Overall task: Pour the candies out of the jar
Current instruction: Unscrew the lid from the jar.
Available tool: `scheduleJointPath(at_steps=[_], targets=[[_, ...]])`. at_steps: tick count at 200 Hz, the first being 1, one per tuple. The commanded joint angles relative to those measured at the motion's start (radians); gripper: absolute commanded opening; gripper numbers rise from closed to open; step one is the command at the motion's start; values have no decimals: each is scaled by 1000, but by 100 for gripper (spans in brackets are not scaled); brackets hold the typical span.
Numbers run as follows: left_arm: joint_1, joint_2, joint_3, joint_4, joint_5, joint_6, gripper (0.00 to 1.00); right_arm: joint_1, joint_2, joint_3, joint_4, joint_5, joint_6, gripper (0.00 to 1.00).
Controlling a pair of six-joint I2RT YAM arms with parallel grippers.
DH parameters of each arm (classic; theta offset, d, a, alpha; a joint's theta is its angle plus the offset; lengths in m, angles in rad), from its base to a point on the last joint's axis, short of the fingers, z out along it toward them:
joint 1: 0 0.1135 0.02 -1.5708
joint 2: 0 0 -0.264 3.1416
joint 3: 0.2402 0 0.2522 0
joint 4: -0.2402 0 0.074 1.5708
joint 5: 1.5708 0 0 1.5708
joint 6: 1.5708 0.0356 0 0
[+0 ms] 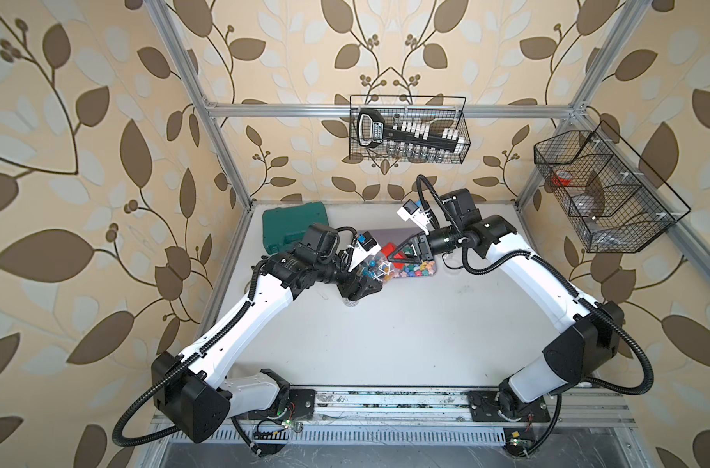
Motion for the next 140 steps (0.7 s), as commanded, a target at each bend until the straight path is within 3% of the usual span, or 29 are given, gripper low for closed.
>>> scheduleJointPath(at_steps=[1,70,140], targets=[[30,15,72,55,89,-55,69,11,-54,-63,80,-145,-126,65],[60,65,155,7,232,-106,69,-42,-160,-203,182,-215,-226,66],[74,81,184,21,288,-162,70,-64,-252,-251,196,-168,-259,66]])
